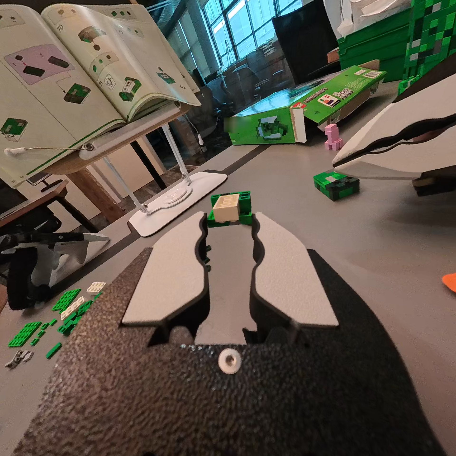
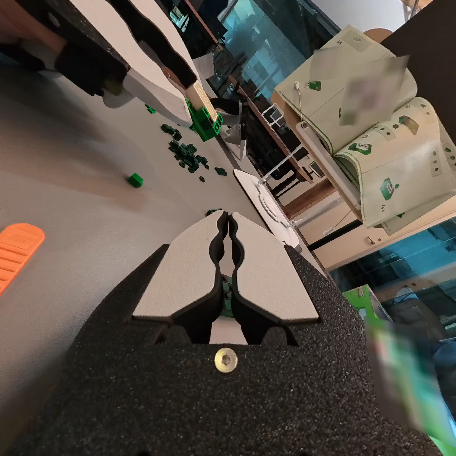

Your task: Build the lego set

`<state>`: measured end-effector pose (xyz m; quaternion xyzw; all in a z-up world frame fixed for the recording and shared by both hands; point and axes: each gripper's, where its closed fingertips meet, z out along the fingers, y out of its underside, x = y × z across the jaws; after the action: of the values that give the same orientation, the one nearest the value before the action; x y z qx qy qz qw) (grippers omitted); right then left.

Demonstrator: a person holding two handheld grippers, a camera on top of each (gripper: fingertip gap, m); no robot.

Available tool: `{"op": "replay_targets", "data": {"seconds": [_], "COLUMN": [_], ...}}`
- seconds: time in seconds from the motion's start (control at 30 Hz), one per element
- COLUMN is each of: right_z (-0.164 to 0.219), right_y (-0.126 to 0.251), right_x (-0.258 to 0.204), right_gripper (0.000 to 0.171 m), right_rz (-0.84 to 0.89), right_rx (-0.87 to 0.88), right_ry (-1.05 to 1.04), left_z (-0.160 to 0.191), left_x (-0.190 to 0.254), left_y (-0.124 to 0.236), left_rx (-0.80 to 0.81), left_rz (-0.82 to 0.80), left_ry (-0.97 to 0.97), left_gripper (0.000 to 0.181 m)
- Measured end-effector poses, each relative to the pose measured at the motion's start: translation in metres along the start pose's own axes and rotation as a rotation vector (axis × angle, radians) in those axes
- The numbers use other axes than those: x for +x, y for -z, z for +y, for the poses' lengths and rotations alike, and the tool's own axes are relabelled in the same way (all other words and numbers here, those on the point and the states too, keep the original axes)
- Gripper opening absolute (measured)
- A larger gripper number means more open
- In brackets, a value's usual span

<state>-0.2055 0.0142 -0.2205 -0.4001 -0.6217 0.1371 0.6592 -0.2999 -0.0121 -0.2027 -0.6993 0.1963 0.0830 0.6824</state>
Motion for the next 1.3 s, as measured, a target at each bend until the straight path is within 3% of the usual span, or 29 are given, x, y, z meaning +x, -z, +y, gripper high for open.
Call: {"op": "replay_targets", "data": {"seconds": [1.07, 1.3], "right_z": [0.001, 0.001], "right_y": [-0.002, -0.002], "right_x": [-0.005, -0.005], "right_gripper": [0.0, 0.0], "right_rz": [-0.024, -0.02], "right_rx": [-0.009, -0.01], "right_ry": [0.035, 0.035], "left_z": [0.0, 0.015], "left_x": [-0.001, -0.033], "left_y": [0.0, 0.004], "left_rx": [-0.003, -0.089], "left_rz": [-0.006, -0.19], "left_ry": [-0.001, 0.01], "left_gripper": [0.035, 0.034]}}
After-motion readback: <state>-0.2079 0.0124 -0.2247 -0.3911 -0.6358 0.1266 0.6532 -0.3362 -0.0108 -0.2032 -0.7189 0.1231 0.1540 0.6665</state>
